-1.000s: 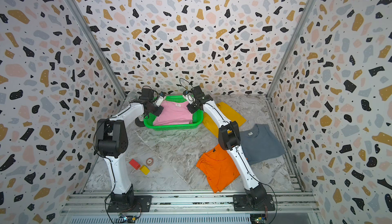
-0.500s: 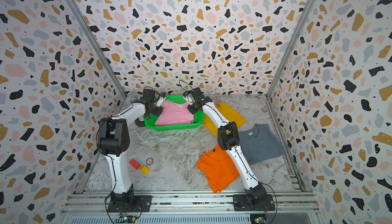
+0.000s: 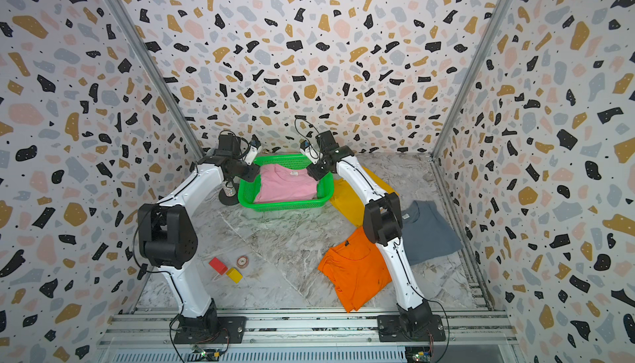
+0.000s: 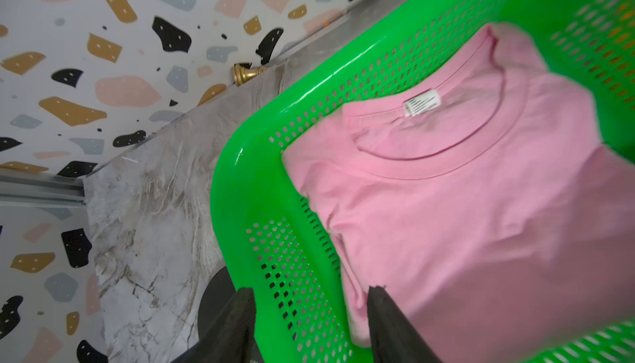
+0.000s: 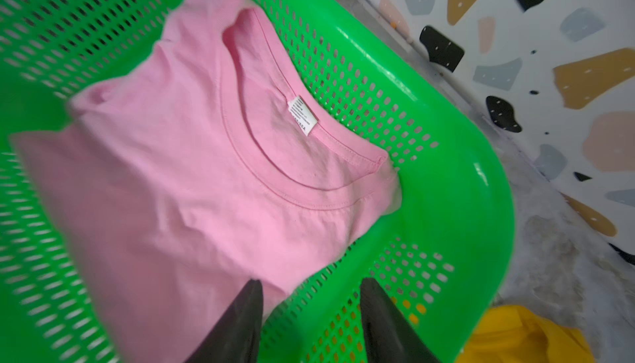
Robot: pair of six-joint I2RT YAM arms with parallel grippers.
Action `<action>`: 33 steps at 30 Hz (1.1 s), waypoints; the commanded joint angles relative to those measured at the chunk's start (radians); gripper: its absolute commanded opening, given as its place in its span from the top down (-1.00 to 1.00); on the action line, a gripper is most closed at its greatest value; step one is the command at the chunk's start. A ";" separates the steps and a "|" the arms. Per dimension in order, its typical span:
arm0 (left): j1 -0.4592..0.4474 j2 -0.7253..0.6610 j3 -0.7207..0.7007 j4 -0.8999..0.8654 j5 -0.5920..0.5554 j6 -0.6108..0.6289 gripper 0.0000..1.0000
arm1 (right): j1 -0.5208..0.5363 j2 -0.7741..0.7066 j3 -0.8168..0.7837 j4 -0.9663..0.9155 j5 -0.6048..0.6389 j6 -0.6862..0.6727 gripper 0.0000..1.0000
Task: Put the folded t-shirts into the basket
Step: Place the T-shirt in the bin, then move the T-shirt to the center of the board.
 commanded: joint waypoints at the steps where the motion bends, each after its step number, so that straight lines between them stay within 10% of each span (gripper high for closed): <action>1: -0.010 -0.100 -0.057 -0.071 0.167 -0.032 -0.12 | -0.003 -0.210 -0.167 -0.020 -0.058 -0.061 -0.09; 9: -0.012 -0.337 -0.251 -0.184 0.272 0.012 -0.28 | -0.003 -0.692 -0.865 -0.033 -0.114 -0.289 -0.56; 17: -0.012 -0.515 -0.459 -0.168 0.220 0.072 -0.71 | 0.039 -0.969 -1.311 -0.147 -0.115 -0.466 -0.53; 33: -0.008 -0.657 -0.617 -0.098 0.135 0.101 -1.00 | 0.203 -0.982 -1.557 -0.029 0.084 -0.511 -0.43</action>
